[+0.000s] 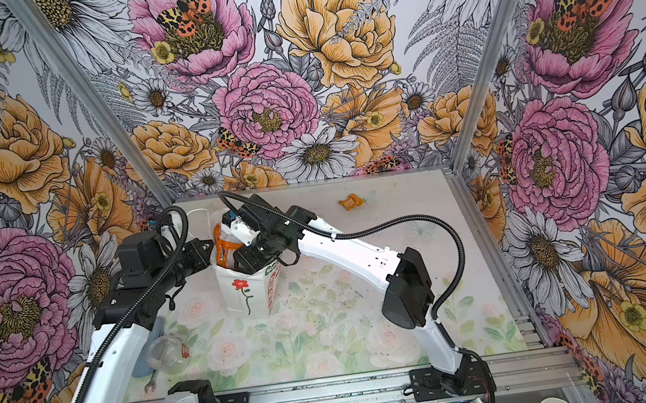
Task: Place the snacks into the paper bag
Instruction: 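Lower the red snack pack into the paper bag and open the right gripper, then withdraw the right gripper from the bag toward the orange wafer pack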
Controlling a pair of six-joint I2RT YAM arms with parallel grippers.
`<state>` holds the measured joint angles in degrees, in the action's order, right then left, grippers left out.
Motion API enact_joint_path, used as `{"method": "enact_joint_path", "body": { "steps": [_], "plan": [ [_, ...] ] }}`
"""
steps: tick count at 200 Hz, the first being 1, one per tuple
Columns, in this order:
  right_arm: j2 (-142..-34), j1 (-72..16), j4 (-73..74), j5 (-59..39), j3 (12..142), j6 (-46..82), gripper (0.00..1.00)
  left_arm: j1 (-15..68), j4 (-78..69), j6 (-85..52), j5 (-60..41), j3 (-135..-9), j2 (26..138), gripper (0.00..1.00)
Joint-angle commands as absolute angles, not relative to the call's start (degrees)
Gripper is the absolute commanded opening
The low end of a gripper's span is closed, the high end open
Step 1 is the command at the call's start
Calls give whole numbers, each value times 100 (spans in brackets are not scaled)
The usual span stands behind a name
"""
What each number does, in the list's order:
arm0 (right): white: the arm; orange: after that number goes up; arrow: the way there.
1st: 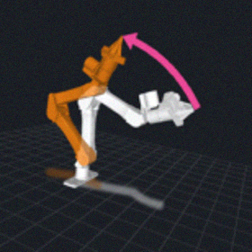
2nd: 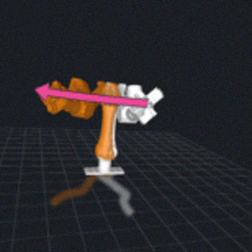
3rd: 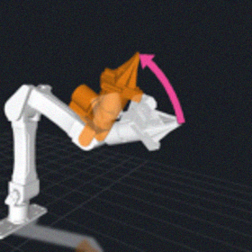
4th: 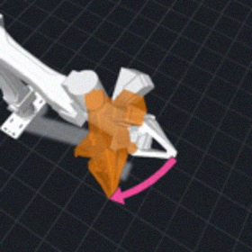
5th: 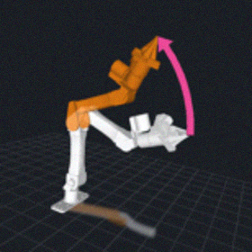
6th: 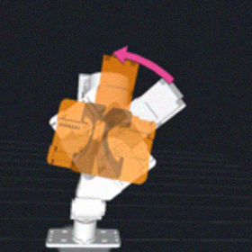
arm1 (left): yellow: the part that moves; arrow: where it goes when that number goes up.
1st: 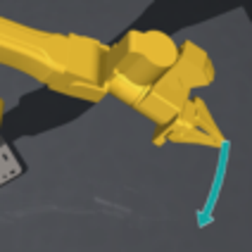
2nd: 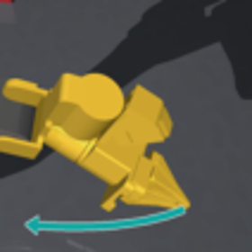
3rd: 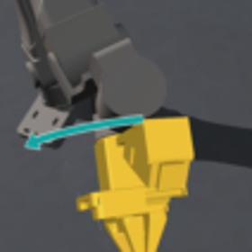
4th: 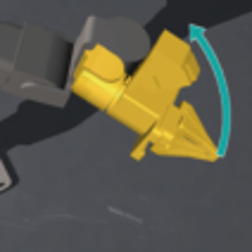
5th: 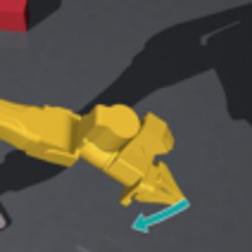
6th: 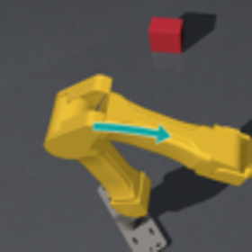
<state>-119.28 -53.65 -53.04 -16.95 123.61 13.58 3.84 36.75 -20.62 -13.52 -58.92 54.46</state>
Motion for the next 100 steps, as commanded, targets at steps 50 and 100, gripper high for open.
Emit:
{"method": "enact_joint_path", "body": {
  "steps": [50,100],
  "plan": [
    [-11177,-5304,-5318,-740,12579,1340,70,351,3393,-2068,-1522,-5924,5396,9],
    [-10534,-5225,-4941,236,12259,1249,71,340,3391,-2065,-1526,-5921,5396,9]
  ]
}}
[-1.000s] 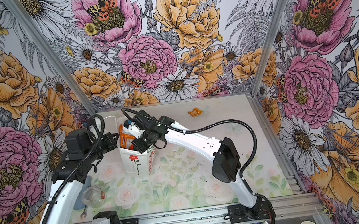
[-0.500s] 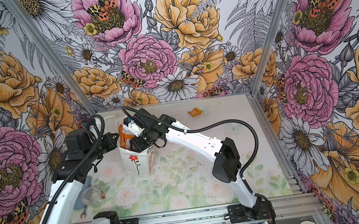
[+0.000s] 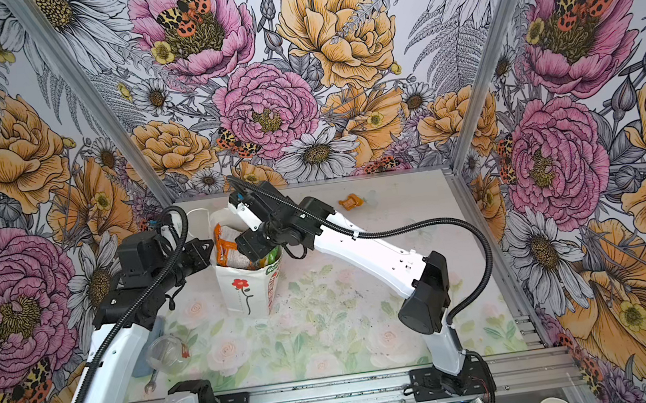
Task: Place the snacks into the paper bag
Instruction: 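Withdraw the right gripper from the bag toward the orange wafer pack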
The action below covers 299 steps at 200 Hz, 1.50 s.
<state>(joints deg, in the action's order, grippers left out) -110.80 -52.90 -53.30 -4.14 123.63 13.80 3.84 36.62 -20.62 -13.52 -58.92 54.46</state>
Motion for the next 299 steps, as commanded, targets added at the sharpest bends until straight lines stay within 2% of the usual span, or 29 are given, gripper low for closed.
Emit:
{"method": "enact_joint_path", "body": {
  "steps": [1,43,85,123,156,203,263,299],
  "plan": [
    [-10518,-5223,-4918,245,12229,1235,72,341,3392,-2065,-1523,-5922,5396,9],
    [-9568,-5111,-4021,1204,11142,1062,77,342,3388,-2065,-1516,-5911,5396,9],
    [-8630,-4574,-2751,1876,9614,981,83,371,3393,-2057,-1521,-5924,5423,9],
    [-8529,-3353,-2183,1663,8802,1567,83,391,3394,-2048,-1499,-5913,5368,9],
    [-9222,-2243,-2118,947,8708,2551,83,411,3407,-2048,-1488,-5924,5326,9],
    [-10852,-996,-1738,-1055,9053,3907,83,434,3418,-2018,-1455,-5932,5291,9],
    [-12515,-696,-1705,-1706,10161,4292,81,457,3432,-2004,-1432,-5937,5309,9],
    [-13147,-626,-1706,-1758,10669,4454,75,449,3428,-2004,-1436,-5936,5316,10]
  ]
}}
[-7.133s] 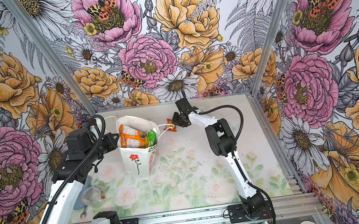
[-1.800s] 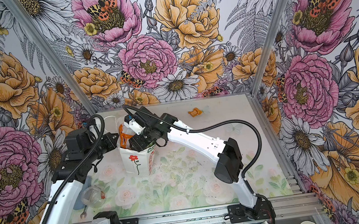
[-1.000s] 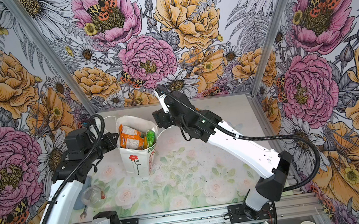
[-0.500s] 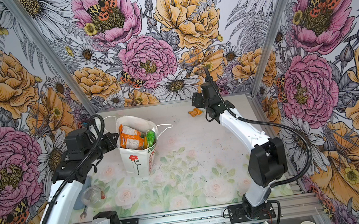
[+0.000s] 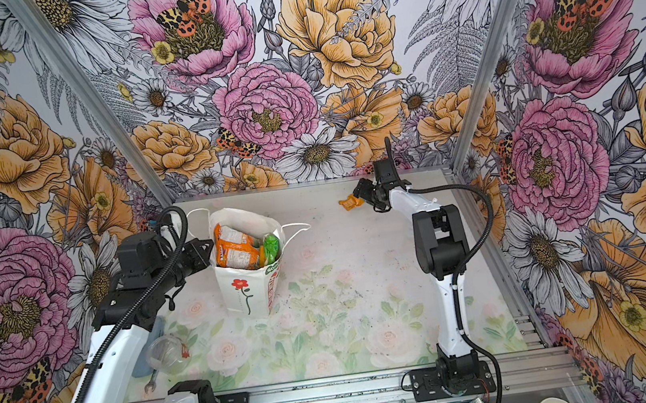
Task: Place the snacks into the paper bag
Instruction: 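Withdraw the right gripper from the bag toward the orange wafer pack, then lower the right gripper onto the orange wafer pack and grasp it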
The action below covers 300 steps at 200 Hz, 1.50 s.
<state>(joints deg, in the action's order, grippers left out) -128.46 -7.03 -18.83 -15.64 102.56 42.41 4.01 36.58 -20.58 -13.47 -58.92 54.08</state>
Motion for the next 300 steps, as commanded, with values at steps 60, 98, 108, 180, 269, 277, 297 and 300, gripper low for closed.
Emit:
{"method": "enact_joint_path", "body": {
  "steps": [60,98,108,180,269,277,297,300],
  "plan": [
    [-13644,-545,-1723,-1534,11118,4560,71,413,3428,-2022,-1445,-5939,5328,10],
    [-14240,-520,-1939,-1774,11854,4552,68,400,3428,-2026,-1455,-5935,5344,10],
    [-14380,-530,-2077,-1778,12046,4557,63,400,3428,-2029,-1452,-5936,5347,10],
    [-14672,-640,-2360,-2011,12349,4499,57,385,3429,-2031,-1460,-5931,5383,10],
    [-14482,-738,-2413,-2031,11888,4402,26,395,3422,-2036,-1467,-5933,5370,10],
    [-14454,-736,-2409,-2025,11859,4396,23,388,3427,-2031,-1467,-5926,5366,10],
    [-14305,-747,-2408,-1990,11726,4361,15,396,3433,-2030,-1466,-5938,5361,10],
    [-14275,-755,-2408,-1978,11708,4347,14,396,3422,-2030,-1461,-5938,5357,10]
  ]
}}
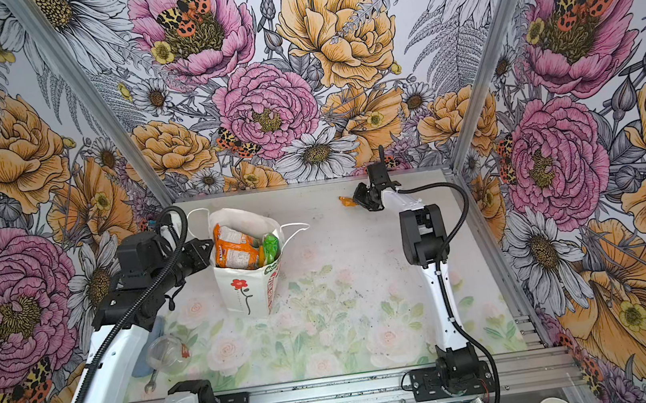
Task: Place the snacks into the paper bag
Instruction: 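Lower the right gripper onto the orange wafer pack and grasp it, then lift the orange wafer pack with the right gripper and carry it toward the bag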
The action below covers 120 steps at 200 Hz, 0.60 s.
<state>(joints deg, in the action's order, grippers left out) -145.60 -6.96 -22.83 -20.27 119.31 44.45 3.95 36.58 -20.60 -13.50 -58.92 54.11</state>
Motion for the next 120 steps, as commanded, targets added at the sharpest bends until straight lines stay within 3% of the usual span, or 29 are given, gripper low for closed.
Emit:
{"method": "enact_joint_path", "body": {
  "steps": [1,73,120],
  "plan": [
    [-14270,-755,-2408,-1973,11699,4345,13,400,3429,-2030,-1460,-5940,5359,11],
    [-13392,-907,-2246,-1840,10857,4131,2,424,3421,-2030,-1449,-5938,5344,11],
    [-12040,-1042,-1073,-1804,8769,4465,0,423,3424,-2027,-1445,-5939,5309,11]
  ]
}}
